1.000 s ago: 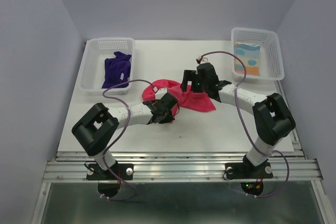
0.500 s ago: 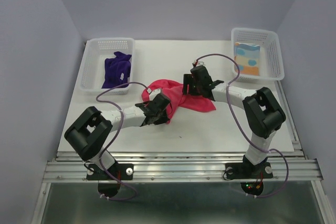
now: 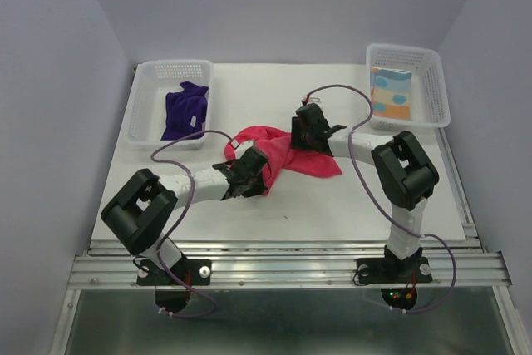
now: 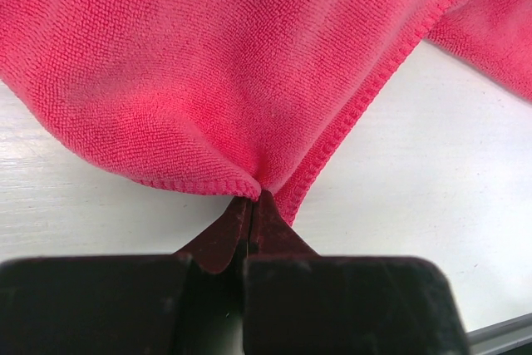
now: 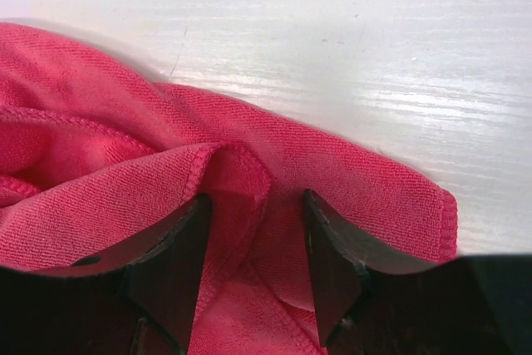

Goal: Fold and stack the towels
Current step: Flatten out the crumpled towel

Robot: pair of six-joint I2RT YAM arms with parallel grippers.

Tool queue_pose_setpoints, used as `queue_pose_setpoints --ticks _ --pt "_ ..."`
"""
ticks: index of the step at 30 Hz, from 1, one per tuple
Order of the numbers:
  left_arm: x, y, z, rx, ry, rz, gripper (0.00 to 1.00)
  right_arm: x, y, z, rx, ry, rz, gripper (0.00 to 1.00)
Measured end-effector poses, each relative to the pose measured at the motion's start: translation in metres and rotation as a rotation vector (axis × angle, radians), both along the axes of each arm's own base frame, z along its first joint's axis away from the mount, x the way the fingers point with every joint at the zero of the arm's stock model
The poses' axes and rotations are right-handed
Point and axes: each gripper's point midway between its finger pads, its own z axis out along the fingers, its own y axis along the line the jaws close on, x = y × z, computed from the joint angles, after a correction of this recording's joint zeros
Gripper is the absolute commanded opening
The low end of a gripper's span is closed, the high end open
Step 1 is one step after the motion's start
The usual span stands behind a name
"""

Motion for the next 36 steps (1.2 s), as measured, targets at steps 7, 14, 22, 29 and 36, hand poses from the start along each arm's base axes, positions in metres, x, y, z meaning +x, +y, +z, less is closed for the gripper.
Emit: queue_pose_setpoints --ticks 7,14,22,29,36 --pt "0.001 0.002 0.0 -0.005 -0.003 0.006 0.0 0.006 0.001 0.005 0.0 -0.022 -0.011 0.36" --pt "0.0 0.002 0.0 -0.012 -0.004 0.005 0.0 0.007 0.001 0.006 0.002 -0.026 -0.012 0.28" --pt "0.001 0.008 0.0 -0.01 -0.003 0.017 0.0 0.006 0.002 -0.002 -0.003 -0.007 -0.009 0.01" --pt "0.0 0.012 0.004 -0.009 -0.012 0.017 0.0 0.006 0.003 0.002 0.0 -0.011 0.001 0.01" --pt "0.01 0.015 0.048 -0.049 -0.124 -0.002 0.0 0.001 -0.005 0.085 0.04 -0.171 0.033 0.01"
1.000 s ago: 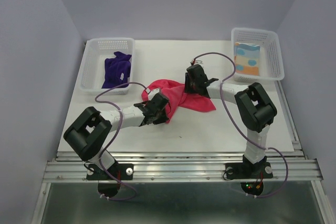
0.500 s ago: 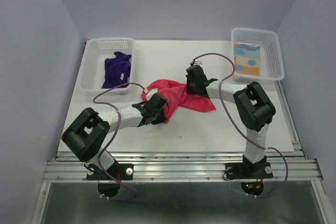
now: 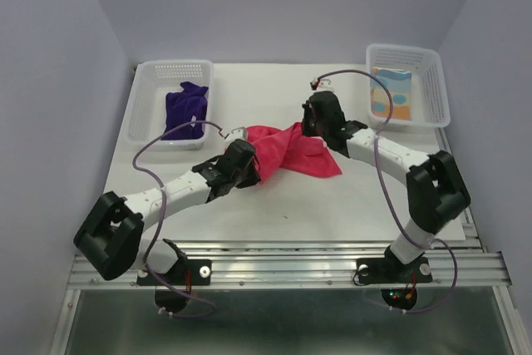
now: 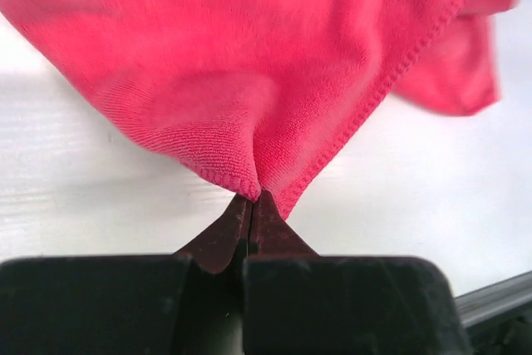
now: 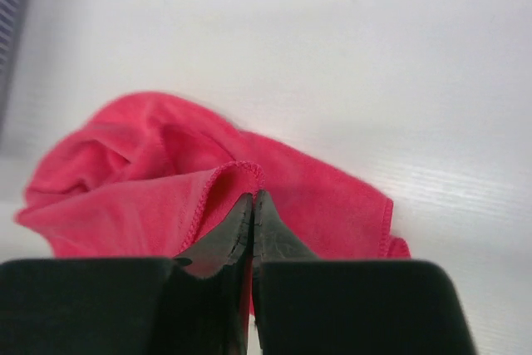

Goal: Fold and stack the towels
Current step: Flatten out the crumpled towel

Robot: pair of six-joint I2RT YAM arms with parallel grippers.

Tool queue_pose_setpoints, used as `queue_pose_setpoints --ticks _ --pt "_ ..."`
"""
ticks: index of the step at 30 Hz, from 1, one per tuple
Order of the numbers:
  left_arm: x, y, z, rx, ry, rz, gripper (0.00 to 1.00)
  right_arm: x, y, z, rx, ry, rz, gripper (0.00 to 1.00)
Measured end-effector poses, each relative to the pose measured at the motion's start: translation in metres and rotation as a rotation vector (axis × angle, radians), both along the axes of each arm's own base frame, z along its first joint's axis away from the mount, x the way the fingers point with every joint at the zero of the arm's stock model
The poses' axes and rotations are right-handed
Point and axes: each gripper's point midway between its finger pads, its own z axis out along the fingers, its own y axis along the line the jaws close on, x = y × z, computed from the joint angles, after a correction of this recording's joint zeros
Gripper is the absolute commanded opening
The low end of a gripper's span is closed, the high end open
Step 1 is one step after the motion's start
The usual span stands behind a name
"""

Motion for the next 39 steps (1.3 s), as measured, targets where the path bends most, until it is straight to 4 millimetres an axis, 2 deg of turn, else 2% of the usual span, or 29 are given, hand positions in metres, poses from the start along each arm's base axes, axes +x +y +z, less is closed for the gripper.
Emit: queue_pose_setpoints --ticks 1,2,3,4,5,6,9,12,14,17,22,25,26,28,30,32,35,38,39 --pt "0.003 -0.001 0.011 -0.012 -0.026 -0.004 0.0 -0.002 -0.003 0.021 0.013 -0.043 0.004 0.01" --pt "0.01 -0.003 0.032 -0.04 -0.076 -0.006 0.0 -0.004 -0.005 0.046 0.03 -0.097 0.01 0.01" --pt "0.014 -0.004 0.051 -0.062 -0.118 -0.01 0.0 -0.005 -0.006 0.062 0.043 -0.135 0.013 0.01" --pt "0.018 -0.005 0.066 -0.08 -0.153 -0.011 0.0 -0.009 -0.01 0.091 0.063 -0.203 0.02 0.01" --pt "0.022 -0.006 0.084 -0.101 -0.193 -0.012 0.0 -0.012 -0.013 0.108 0.074 -0.243 0.021 0.01" --pt "0.029 -0.007 0.116 -0.139 -0.264 -0.008 0.0 -0.017 -0.019 0.134 0.082 -0.302 0.025 0.01" --pt "0.036 -0.003 0.176 -0.206 -0.399 0.005 0.0 -0.026 -0.03 0.167 0.085 -0.383 0.014 0.01" --pt "0.037 0.008 0.218 -0.245 -0.497 0.029 0.0 -0.037 -0.046 0.188 0.063 -0.43 -0.014 0.01" --pt "0.037 0.018 0.236 -0.256 -0.543 0.05 0.0 -0.045 -0.055 0.196 0.052 -0.447 -0.026 0.01" --pt "0.036 0.026 0.247 -0.255 -0.568 0.06 0.0 -0.057 -0.064 0.205 0.047 -0.464 -0.025 0.01" --pt "0.031 0.028 0.263 -0.25 -0.592 0.02 0.0 -0.081 -0.069 0.236 0.085 -0.53 0.027 0.01" --pt "0.024 0.023 0.299 -0.286 -0.645 -0.033 0.0 -0.092 -0.067 0.256 0.099 -0.553 0.078 0.01" --pt "0.019 0.021 0.324 -0.32 -0.689 -0.058 0.0 -0.095 -0.065 0.265 0.107 -0.564 0.096 0.01" --pt "0.009 0.019 0.363 -0.375 -0.756 -0.11 0.0 -0.104 -0.061 0.295 0.135 -0.607 0.141 0.01" --pt "-0.009 0.019 0.414 -0.446 -0.855 -0.169 0.0 -0.115 -0.059 0.331 0.169 -0.666 0.18 0.01" --pt "-0.031 0.022 0.459 -0.509 -0.945 -0.234 0.0 -0.136 -0.061 0.379 0.22 -0.755 0.225 0.01" --pt "-0.057 0.027 0.498 -0.57 -1.031 -0.306 0.0 -0.171 -0.072 0.436 0.281 -0.879 0.271 0.01" --pt "-0.073 0.031 0.522 -0.603 -1.085 -0.345 0.0 -0.209 -0.087 0.49 0.332 -1.012 0.3 0.01" --pt "-0.077 0.033 0.528 -0.609 -1.099 -0.351 0.0 -0.213 -0.089 0.495 0.337 -1.025 0.302 0.01"
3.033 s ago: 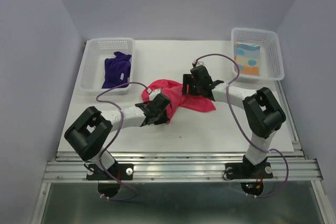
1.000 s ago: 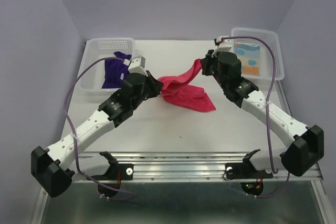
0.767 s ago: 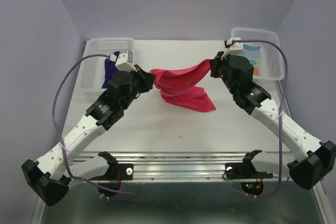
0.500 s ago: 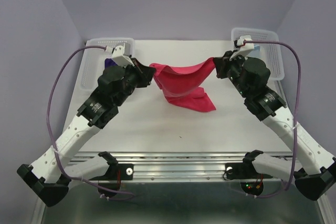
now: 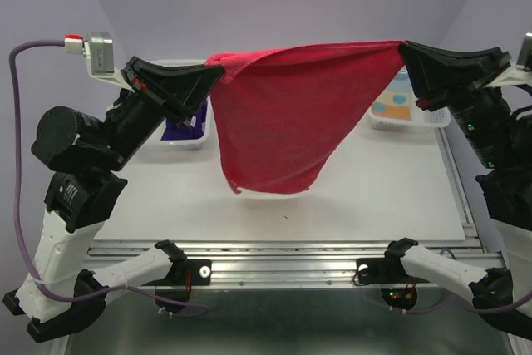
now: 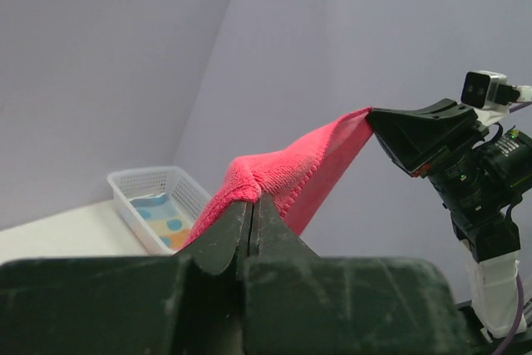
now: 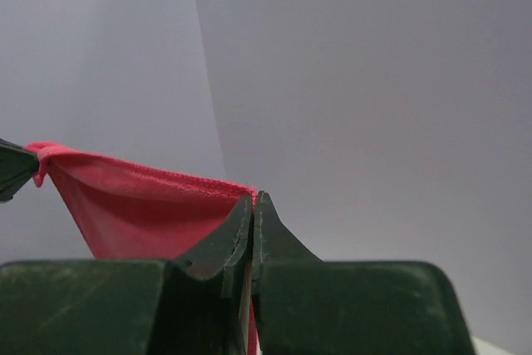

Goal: Fold and stack the towels
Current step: Flatten out the crumpled towel

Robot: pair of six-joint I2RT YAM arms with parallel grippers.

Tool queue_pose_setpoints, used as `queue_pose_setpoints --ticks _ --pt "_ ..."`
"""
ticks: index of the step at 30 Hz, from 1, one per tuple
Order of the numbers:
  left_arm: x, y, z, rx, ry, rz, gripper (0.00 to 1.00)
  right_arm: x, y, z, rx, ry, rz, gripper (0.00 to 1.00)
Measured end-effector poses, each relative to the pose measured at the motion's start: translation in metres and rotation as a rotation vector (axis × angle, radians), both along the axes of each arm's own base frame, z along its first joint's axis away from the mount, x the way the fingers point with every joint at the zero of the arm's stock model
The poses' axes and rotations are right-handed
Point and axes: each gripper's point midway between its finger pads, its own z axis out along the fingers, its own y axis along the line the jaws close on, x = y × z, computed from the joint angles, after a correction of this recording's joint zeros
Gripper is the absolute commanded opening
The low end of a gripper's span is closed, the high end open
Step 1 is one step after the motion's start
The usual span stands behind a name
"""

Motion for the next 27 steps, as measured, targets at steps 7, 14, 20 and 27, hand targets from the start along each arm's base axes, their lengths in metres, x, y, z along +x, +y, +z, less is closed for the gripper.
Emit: queue_pose_setpoints --ticks 7,14,20,27 --pt "-0.002 0.002 0.025 -0.002 -0.031 0.005 0.0 -0.008 -0.012 0.019 0.015 -0.045 -0.035 0.01" --pt "0.002 -0.01 0.013 0.039 0.007 -0.032 0.0 0.012 0.007 -0.005 -0.042 0.042 -0.002 0.01" --pt "-0.022 -0.013 0.005 0.036 0.014 -0.136 0.0 -0.015 0.011 0.009 -0.025 0.017 0.096 0.01" --pt "-0.058 0.003 0.019 -0.016 -0.042 -0.205 0.0 -0.072 0.003 0.047 0.03 -0.081 0.232 0.01"
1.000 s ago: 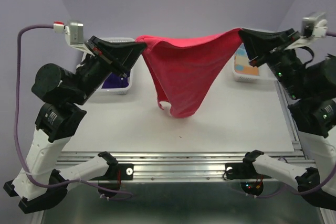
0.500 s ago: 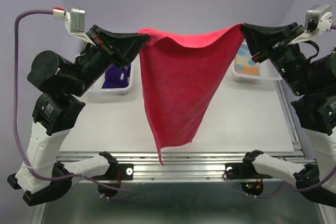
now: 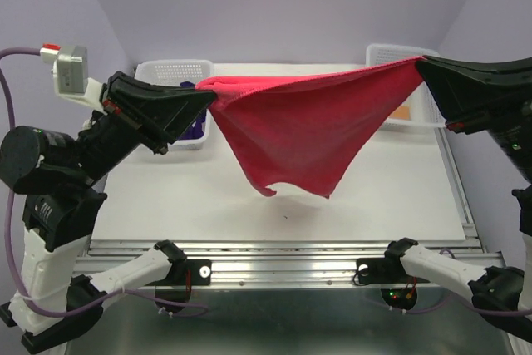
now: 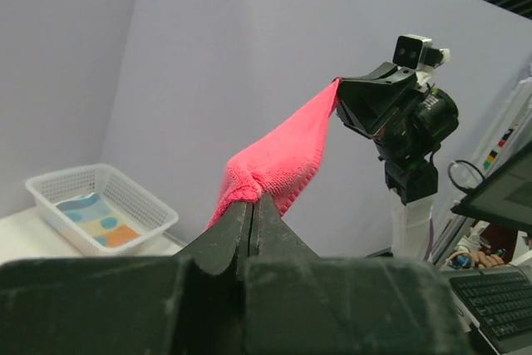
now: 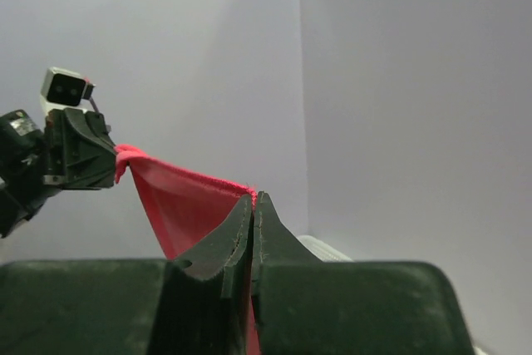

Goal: Fold and stack the towels
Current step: Flatten out the crumpled towel

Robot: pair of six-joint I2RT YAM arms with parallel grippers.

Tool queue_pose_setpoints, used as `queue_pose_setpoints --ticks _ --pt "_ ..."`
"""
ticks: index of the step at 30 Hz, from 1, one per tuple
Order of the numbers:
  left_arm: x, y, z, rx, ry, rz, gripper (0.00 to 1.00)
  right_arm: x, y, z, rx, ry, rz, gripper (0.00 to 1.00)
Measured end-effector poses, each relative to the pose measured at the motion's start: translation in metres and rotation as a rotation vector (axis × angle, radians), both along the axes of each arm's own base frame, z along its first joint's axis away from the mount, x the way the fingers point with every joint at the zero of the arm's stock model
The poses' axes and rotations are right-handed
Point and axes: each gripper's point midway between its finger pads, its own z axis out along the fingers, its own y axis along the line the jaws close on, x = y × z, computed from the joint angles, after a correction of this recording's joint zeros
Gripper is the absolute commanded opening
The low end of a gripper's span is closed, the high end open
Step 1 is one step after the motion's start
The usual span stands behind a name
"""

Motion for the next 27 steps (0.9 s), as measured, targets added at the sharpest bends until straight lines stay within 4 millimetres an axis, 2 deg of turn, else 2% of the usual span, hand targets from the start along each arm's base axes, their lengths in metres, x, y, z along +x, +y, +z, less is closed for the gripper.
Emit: queue_pose_setpoints --ticks 3,6,11,16,19,22,24,26,27 --pt "-0.018 0.008 0.008 -0.03 -0.031 -0.036 0.0 -0.025 -0.005 0.012 0.02 -0.04 0.053 0.01" --pt "-0.029 0.009 0.012 -0.042 -0.051 -0.076 0.0 -0.039 -0.006 0.016 0.025 -0.056 0.091 0.01" --pt "-0.029 0.003 0.005 -0.031 -0.035 -0.108 0.0 -0.043 -0.003 0.014 0.02 -0.045 0.126 0.01" --pt "-0.019 -0.004 -0.006 -0.017 -0.007 -0.103 0.0 -0.038 -0.002 0.013 0.021 -0.037 0.117 0.01" --pt "-0.005 -0.008 -0.018 -0.01 0.022 -0.064 0.0 -0.022 -0.002 0.007 0.027 -0.02 0.063 0.01" --pt "0.021 -0.013 -0.036 0.007 0.075 0.01 0.0 0.01 -0.004 -0.008 0.032 0.036 -0.038 0.01" --pt "0.042 -0.016 -0.05 0.02 0.116 0.074 0.0 0.049 -0.005 -0.031 0.028 0.107 -0.153 0.01" --pt "0.068 -0.02 -0.068 0.043 0.16 0.141 0.0 0.091 -0.005 -0.057 0.014 0.168 -0.278 0.01" --pt "0.085 -0.022 -0.079 0.059 0.186 0.183 0.0 0.105 -0.006 -0.069 0.002 0.192 -0.324 0.01"
